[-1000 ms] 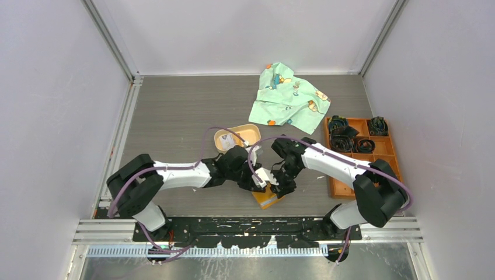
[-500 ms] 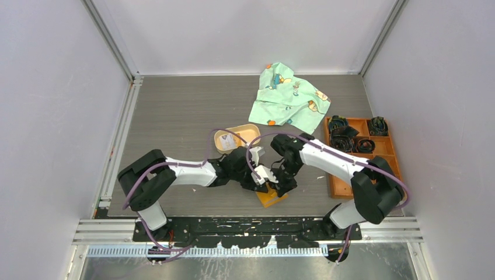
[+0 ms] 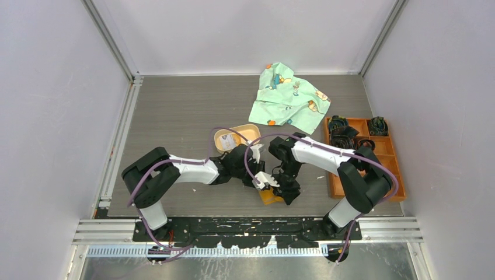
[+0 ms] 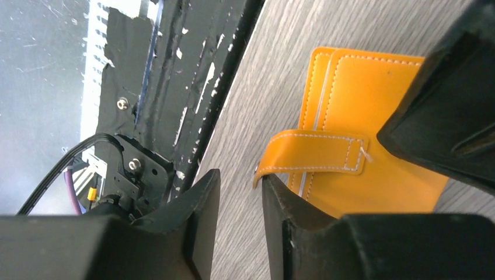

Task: Put the credit cards into the card holder
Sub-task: Close the card holder at the center of the board.

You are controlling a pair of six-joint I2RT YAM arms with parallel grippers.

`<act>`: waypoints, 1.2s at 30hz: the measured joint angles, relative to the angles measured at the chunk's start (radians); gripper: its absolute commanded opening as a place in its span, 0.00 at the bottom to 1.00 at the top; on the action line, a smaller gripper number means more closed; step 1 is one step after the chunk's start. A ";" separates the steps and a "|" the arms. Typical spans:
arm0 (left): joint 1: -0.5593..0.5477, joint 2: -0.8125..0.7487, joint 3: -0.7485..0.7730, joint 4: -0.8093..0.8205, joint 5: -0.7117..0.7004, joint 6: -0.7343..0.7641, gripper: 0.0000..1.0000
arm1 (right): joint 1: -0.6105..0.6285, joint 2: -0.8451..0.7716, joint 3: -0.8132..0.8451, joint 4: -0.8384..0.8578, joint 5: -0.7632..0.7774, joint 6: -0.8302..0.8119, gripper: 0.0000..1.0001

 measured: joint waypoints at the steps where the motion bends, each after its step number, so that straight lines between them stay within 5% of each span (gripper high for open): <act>1: 0.000 0.000 0.000 0.001 0.001 0.000 0.30 | 0.001 0.000 0.000 -0.001 0.011 0.000 0.43; 7: 0.000 0.000 -0.001 0.014 0.000 0.003 0.30 | -0.018 -0.067 0.002 0.003 0.081 0.025 0.42; 13: 0.000 -0.001 -0.003 0.022 0.000 0.005 0.30 | -0.130 -0.202 0.028 0.042 0.046 0.068 0.18; 28: 0.004 -0.198 -0.160 0.092 -0.092 0.005 0.37 | -0.026 -0.145 -0.135 0.382 0.144 0.182 0.16; 36: 0.018 -0.374 -0.287 0.106 -0.201 0.039 0.68 | -0.017 -0.127 -0.137 0.397 0.177 0.190 0.16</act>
